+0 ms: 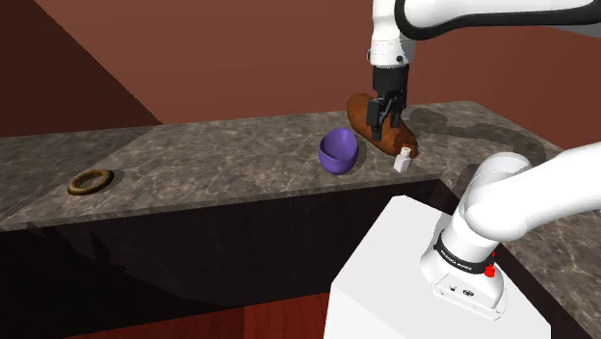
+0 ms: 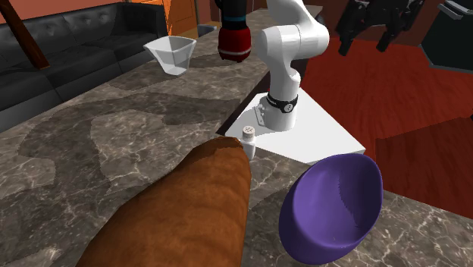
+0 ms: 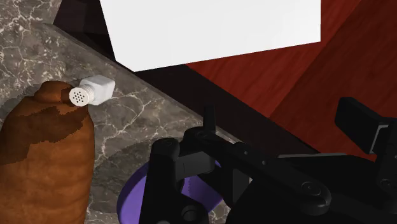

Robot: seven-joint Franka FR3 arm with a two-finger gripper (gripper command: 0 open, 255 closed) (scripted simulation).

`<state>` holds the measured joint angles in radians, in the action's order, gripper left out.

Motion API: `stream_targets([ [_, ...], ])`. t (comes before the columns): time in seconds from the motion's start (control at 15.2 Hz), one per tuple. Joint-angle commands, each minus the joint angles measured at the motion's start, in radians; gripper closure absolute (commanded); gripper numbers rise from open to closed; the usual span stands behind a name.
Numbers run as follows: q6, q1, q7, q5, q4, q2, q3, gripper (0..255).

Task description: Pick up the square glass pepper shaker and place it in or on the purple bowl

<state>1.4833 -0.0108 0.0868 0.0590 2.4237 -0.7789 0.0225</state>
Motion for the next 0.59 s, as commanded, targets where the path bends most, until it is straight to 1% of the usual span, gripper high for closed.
stream_targets([
  [0.0, 0.000, 0.000, 0.000, 0.000, 0.000, 0.000, 0.000, 0],
  [0.53, 0.120, -0.073, -0.171, -0.144, 0.106, 0.041, -0.150, 0],
])
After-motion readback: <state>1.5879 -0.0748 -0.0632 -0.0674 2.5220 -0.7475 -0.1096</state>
